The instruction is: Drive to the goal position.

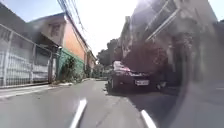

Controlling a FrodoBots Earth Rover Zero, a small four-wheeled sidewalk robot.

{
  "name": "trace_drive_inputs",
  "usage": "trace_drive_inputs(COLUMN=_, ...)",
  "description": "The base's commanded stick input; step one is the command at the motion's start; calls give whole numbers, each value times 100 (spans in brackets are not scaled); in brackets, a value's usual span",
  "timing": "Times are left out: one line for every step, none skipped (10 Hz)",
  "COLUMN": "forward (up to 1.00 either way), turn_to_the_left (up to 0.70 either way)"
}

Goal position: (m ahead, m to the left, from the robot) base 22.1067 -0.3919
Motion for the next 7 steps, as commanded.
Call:
trace_drive_inputs(forward=100, turn_to_the_left=37)
trace_drive_inputs(forward=100, turn_to_the_left=37)
trace_drive_inputs(forward=100, turn_to_the_left=37)
trace_drive_inputs(forward=100, turn_to_the_left=0)
trace_drive_inputs(forward=100, turn_to_the_left=0)
trace_drive_inputs(forward=100, turn_to_the_left=0)
trace_drive_inputs(forward=100, turn_to_the_left=0)
